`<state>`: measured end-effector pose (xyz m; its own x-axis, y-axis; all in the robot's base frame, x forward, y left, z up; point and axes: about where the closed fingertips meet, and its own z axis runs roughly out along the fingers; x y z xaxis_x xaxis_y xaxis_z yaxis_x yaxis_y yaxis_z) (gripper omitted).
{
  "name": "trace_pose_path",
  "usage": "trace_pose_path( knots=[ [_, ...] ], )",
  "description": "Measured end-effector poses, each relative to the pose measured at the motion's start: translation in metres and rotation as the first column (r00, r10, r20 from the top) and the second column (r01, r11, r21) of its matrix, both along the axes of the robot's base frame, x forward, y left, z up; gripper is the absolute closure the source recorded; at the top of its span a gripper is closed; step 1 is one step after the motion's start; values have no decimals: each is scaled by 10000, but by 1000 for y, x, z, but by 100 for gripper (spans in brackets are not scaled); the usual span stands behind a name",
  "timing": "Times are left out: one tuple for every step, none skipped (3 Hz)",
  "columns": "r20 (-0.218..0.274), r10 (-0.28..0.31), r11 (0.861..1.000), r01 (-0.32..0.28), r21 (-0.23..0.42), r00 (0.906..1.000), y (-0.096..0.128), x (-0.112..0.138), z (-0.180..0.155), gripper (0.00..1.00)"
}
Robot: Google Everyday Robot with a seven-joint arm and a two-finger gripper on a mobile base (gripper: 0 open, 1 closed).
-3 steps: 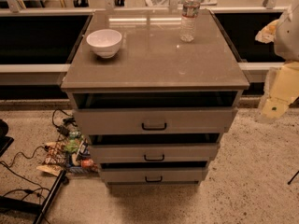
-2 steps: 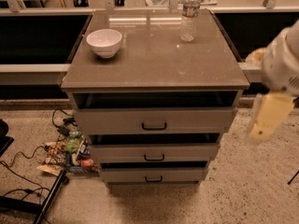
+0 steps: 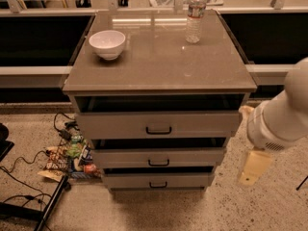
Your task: Open middle drawer
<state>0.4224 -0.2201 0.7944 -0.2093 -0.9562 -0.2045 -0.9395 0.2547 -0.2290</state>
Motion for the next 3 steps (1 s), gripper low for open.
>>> trace_pose_path(
  knots=[
    [-151, -210, 9994, 206, -277, 9997, -2, -1, -60, 0],
    [-626, -636, 9977, 620, -277, 9960, 2, -5, -107, 0],
    [-671, -759, 9969, 743, -258, 9949, 2, -6, -111, 0]
  ],
)
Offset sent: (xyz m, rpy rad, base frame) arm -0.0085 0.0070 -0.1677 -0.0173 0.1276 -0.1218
